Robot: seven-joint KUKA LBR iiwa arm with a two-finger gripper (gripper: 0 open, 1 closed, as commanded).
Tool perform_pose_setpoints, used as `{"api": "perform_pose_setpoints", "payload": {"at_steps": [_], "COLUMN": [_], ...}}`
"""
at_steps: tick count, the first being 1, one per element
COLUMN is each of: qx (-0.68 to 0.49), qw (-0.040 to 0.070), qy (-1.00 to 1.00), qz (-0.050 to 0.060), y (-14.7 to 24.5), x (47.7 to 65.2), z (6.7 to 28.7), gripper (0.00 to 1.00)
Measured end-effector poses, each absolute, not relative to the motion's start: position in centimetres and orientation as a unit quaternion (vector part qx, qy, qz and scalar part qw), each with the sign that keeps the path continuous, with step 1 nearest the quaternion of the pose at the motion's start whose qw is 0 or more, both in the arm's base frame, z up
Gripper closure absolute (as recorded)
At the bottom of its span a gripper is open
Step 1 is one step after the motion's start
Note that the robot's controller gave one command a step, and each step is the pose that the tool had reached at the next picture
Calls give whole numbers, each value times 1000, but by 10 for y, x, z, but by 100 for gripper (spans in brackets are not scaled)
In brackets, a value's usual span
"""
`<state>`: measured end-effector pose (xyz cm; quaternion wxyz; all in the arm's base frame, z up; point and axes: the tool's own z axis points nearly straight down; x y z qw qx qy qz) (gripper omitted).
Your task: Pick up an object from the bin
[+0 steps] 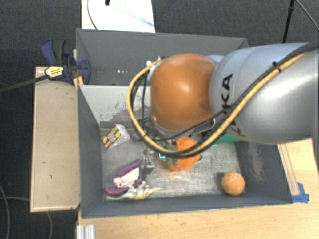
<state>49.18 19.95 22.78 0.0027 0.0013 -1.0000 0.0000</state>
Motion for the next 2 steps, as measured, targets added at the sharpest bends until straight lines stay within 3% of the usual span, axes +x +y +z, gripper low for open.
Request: {"api": "perform_pose_setpoints", "payload": {"at_steps": [1, 2], "qx": [-2, -3], "qw": [-1, -1], "qy": [-1000, -1000], "qz": [-1, -1], "y": [198, 198], "x": [494, 494], "z": [232, 232], "gripper": [100, 100]}}
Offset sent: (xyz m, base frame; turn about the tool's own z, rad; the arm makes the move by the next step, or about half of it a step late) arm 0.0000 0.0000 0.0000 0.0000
